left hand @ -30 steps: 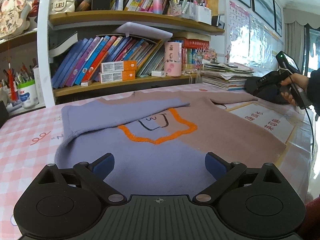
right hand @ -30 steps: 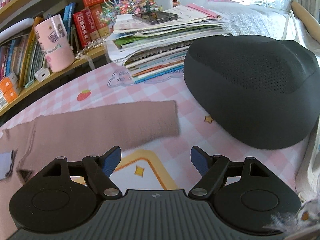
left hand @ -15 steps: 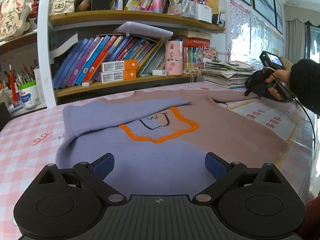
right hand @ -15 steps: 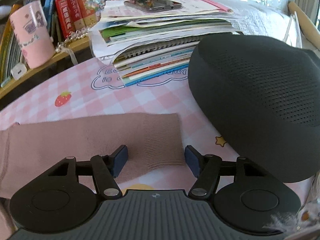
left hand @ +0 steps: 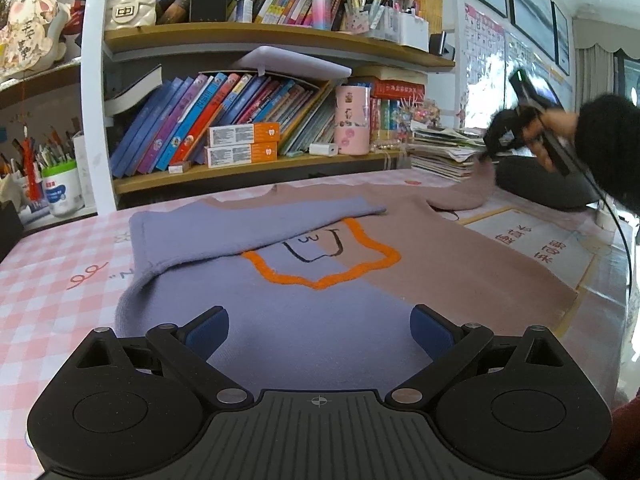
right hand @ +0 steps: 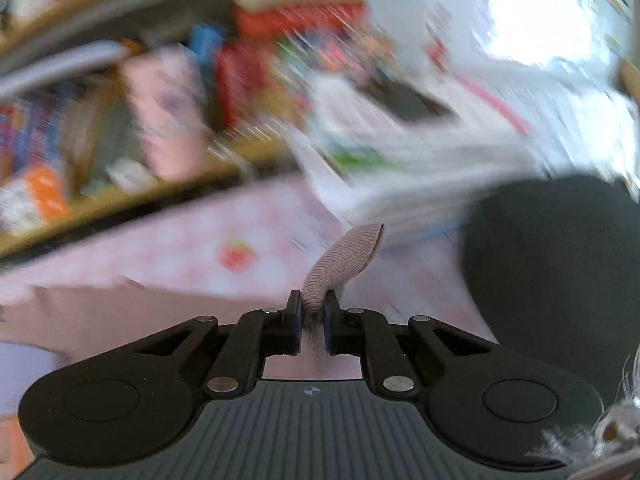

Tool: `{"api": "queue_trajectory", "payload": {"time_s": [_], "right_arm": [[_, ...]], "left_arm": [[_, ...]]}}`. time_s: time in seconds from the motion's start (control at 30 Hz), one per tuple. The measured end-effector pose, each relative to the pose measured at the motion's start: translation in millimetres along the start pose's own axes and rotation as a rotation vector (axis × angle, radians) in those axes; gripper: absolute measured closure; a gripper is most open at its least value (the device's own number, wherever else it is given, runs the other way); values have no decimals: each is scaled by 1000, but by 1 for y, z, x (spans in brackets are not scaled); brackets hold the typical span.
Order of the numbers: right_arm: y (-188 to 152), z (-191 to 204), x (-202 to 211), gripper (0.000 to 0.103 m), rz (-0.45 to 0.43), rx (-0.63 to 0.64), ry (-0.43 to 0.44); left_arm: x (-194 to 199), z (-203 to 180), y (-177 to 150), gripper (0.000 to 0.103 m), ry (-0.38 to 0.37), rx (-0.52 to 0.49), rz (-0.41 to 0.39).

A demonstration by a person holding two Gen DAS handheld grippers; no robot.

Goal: Fold clothes
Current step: 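Lift the pink sleeve with the right gripper, lay it across the body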

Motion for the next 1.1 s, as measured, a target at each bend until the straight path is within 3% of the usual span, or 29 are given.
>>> {"api": "queue_trajectory", "payload": {"time_s": [0.17, 0.3, 0.47, 0.57, 0.73, 0.93, 1.1], "right_arm": [[46, 92, 51, 94, -137, 95, 211], [64, 171, 80, 94, -209, 173, 377], [59, 256, 92, 94, -198, 238, 556], [47, 290, 92, 93, -166, 268, 621], [18, 327, 86, 93, -108, 323, 668], [-15, 343, 61, 93, -28, 373, 647], [-37, 355, 45, 92, 41, 369, 681]], "left_arm": [[-1, -1, 1, 4, -1, -7, 2], [-2, -4, 1, 4, -10, -17, 9], [-1, -3, 0, 4, -17, -12, 6], [-1, -2, 0, 4, -19, -11, 2], [-1, -4, 0, 4, -16, -21, 6], [-1, -4, 0, 4, -18, -17, 10], [-3, -4, -1, 4, -14, -19, 18]]}}
Point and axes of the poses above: each gripper's, at about its wrist camera, not at the fingertips, and x roughly against the way its jaws point, z to its left, y to its top, the point moved 7 cm from there along -x, roughly the way its jaws point, and after that the axes turned 1 degree about z, right-handed, at the moved point
